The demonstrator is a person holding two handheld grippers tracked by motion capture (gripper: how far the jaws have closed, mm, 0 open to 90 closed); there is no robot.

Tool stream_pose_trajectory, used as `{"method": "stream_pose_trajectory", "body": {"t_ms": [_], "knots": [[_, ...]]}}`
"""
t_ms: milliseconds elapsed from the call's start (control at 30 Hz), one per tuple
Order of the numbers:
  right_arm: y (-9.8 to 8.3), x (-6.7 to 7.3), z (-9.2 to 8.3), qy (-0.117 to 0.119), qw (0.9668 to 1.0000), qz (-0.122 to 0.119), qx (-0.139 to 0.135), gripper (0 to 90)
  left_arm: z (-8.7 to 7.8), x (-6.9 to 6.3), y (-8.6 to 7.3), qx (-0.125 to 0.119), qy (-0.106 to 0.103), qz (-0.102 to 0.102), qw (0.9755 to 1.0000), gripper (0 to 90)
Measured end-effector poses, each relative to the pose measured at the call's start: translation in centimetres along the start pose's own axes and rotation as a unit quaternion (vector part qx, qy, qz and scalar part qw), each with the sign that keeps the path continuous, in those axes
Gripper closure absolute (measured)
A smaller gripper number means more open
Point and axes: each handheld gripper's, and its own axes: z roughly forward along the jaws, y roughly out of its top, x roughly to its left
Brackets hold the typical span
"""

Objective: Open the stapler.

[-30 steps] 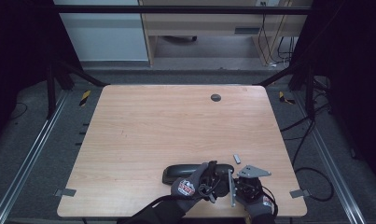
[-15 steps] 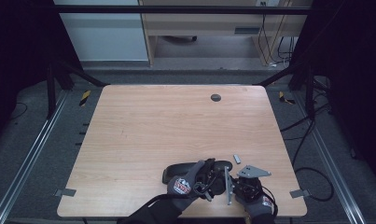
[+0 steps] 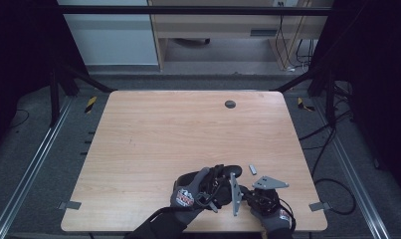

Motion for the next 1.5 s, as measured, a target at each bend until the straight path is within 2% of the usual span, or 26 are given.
{"method": "stream_pose_trajectory", "body": {"t_ms": [367,433,500,833,1000,1500], "knots": [[0.0,0.0,-0.1,0.001,1.0,0.005,0.002,90.0,-1.6,1.9,-0.8,-0.011,0.007,-0.038,0.9992,57.6],[0.0,0.0,-0.1,-0.001,1.0,0.004,0.0,90.0,-1.7,2.0,-0.9,-0.012,0.007,-0.039,0.9991,57.7],[0.0,0.0,-0.1,-0.002,1.0,0.003,0.001,90.0,-1.9,2.4,-1.2,-0.02,0.01,-0.055,0.9983,57.8],[0.0,0.1,0.0,-0.006,1.0,-0.001,0.001,90.0,-2.8,3.3,-1.9,-0.025,0.018,-0.077,0.9965,58.2],[0.0,0.1,0.0,-0.006,1.0,-0.001,0.001,90.0,-3.1,3.6,-2.1,-0.027,0.019,-0.082,0.9961,58.3],[0.0,0.1,0.0,-0.007,1.0,0.0,0.003,90.0,-4.1,4.9,-3.4,-0.037,0.025,-0.12,0.9918,57.8]]}}
